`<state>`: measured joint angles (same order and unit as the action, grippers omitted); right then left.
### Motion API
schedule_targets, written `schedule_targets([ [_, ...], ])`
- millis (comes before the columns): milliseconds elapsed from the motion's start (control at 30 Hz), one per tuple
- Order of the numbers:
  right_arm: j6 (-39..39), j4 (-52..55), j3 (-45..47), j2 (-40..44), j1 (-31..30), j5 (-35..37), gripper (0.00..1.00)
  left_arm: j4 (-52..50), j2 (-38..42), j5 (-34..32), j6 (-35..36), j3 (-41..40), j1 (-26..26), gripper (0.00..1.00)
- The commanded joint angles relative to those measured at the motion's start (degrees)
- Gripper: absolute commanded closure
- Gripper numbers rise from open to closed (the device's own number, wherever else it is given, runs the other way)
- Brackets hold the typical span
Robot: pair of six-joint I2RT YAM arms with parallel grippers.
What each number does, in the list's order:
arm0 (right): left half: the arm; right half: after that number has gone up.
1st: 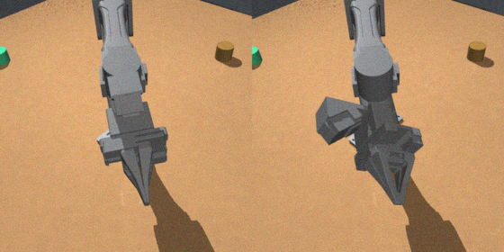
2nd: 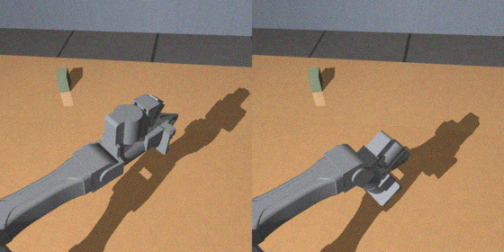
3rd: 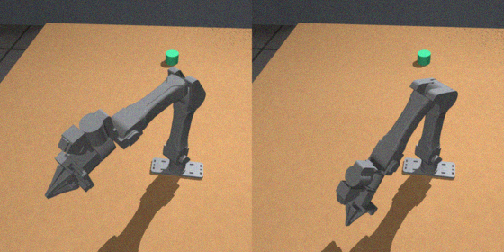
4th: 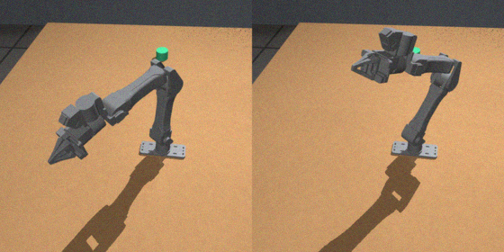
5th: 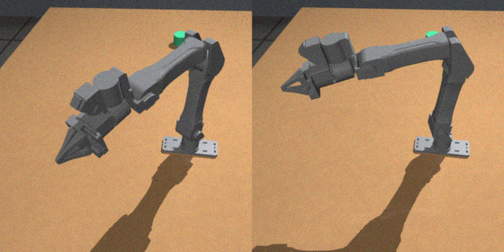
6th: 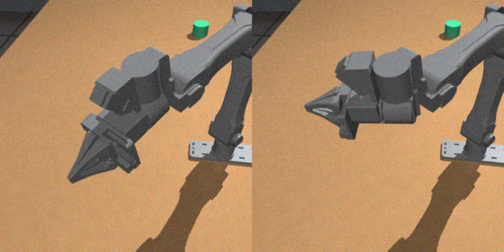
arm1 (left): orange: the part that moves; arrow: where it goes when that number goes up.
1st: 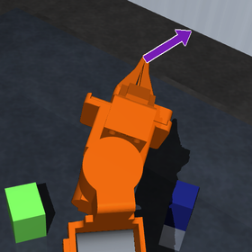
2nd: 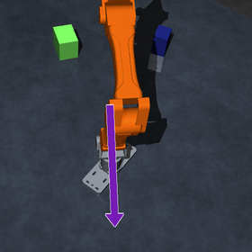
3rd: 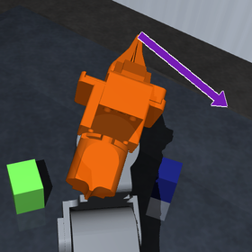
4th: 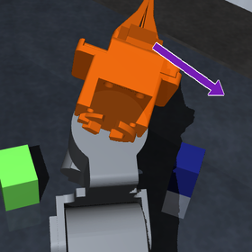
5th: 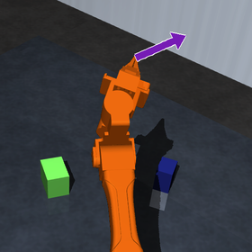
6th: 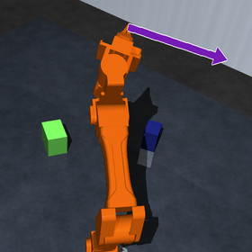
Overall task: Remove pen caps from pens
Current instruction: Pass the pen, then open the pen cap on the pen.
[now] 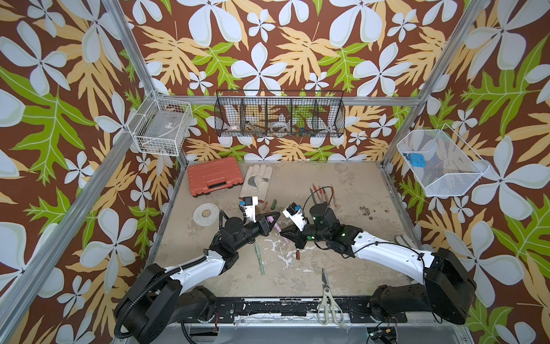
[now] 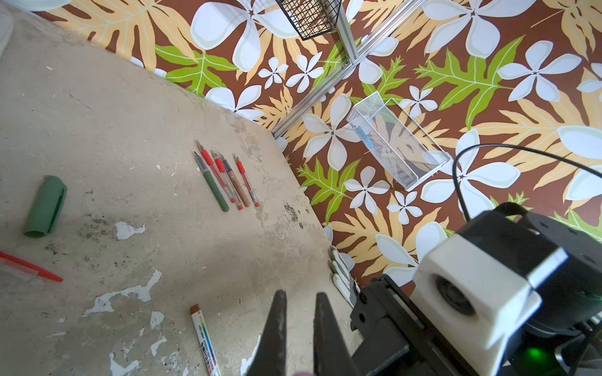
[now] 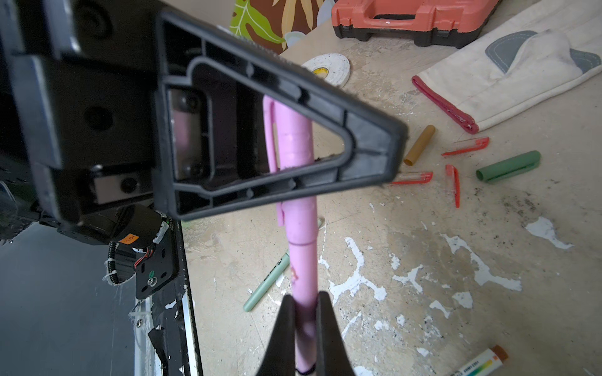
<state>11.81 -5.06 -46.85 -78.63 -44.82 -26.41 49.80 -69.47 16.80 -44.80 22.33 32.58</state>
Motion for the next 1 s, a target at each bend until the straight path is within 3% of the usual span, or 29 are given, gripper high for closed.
schedule_targets([
  [0, -0.7, -0.1, -0.7, 0.6, 0.1, 1.2, 0.68, 1.5, 0.5, -0.6, 3.2, -0.7, -0.2, 1.00],
  [167, -1.8, -0.3, -0.2, 1.8, 0.0, 0.9, 0.54, 4.1, -1.0, 2.1, 6.0, -0.6, -0.2, 1.00],
  [300, -2.0, -0.6, -0.3, 1.2, 0.1, -0.7, 0.51, 7.9, -4.3, 7.2, 7.4, 0.1, -0.2, 1.00],
  [500, -2.1, 0.1, -0.7, 0.0, 0.1, -0.8, 0.55, 12.6, -7.4, 11.5, 6.2, 0.1, -0.2, 1.00],
  [967, -2.3, -0.7, -0.6, -1.7, 0.1, -4.6, 0.71, 14.9, -7.3, 13.5, 4.7, -0.2, -0.2, 1.00],
])
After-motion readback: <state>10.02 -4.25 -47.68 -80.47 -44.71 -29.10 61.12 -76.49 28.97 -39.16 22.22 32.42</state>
